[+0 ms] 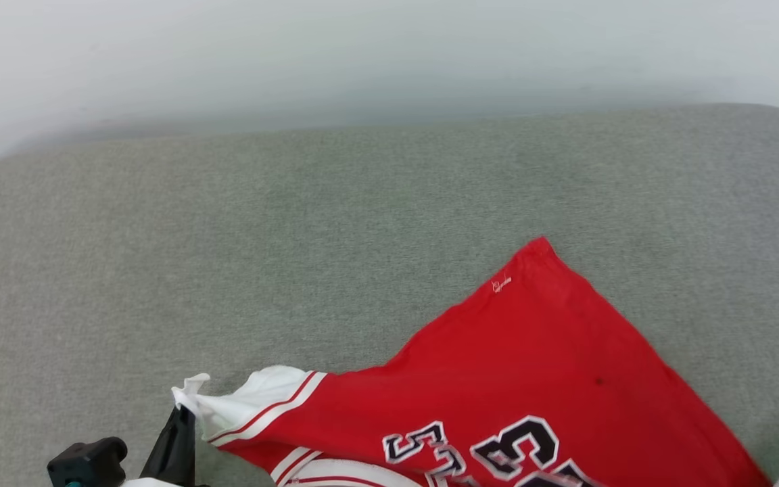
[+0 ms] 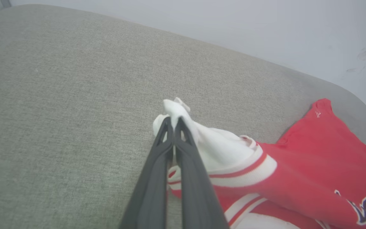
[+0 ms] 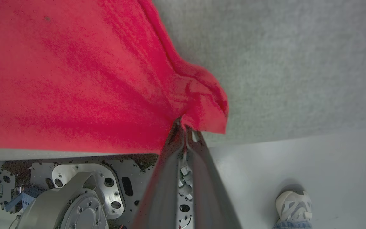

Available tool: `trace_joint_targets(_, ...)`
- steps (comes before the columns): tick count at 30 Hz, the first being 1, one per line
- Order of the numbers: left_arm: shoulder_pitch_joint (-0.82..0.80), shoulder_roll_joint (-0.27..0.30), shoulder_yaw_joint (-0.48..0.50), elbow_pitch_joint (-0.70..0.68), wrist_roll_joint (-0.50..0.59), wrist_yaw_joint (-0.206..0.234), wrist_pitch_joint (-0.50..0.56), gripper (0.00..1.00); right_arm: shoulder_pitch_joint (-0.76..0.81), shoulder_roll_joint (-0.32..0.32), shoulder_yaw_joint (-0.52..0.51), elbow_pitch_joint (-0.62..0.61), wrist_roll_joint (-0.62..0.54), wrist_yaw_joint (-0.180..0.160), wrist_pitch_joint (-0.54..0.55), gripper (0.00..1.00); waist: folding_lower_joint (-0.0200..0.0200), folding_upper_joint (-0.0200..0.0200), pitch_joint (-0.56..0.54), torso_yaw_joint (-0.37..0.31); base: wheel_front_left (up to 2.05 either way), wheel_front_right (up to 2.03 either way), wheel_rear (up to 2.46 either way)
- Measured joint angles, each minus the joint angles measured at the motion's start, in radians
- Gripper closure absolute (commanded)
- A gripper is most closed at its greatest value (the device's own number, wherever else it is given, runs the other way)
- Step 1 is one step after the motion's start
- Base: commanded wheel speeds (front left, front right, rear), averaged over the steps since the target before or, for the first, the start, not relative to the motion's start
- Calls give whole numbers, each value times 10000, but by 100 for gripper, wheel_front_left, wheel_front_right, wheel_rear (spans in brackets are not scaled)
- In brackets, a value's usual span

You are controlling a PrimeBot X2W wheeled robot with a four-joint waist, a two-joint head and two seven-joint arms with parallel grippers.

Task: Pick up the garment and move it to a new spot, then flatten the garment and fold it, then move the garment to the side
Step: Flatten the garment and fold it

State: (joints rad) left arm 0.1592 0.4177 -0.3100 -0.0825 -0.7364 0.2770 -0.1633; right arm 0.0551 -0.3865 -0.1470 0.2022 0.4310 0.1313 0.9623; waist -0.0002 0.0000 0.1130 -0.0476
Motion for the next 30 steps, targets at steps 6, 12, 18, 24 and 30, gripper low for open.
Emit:
trace_joint_targets(6, 171, 192, 13, -259, 31, 244, 301, 100, 475, 679, -686, -757, 466, 0, -1269, 0, -1, 0, -166, -336, 0, 0, 0)
trace_joint_targets(12, -42, 293, -84, -583, 128, 324, 508, 100, -722, 629, -1129, -1488, 539, -2, -3937, 0, 0, 0, 76, -225, 0, 0, 0)
trace_joint_targets(18, -721, 247, -324, -853, 339, 236, 550, 100, -2840, 633, -897, -1043, 242, -2, -5649, 0, 2, 0, 668, 49, 0, 0, 0)
trace_joint_targets(24, -1849, -31, -662, -859, 571, -61, 529, 100, -4685, 125, 282, -353, 282, -2, -3475, 0, 3, 0, 1482, 604, 0, 0, 0)
trace_joint_targets(30, -2638, -385, -982, -558, 660, -397, 366, 100, -6211, 148, 1317, -290, -198, -2, 245, 0, 4, 0, 2254, 1237, 0, 0, 0)
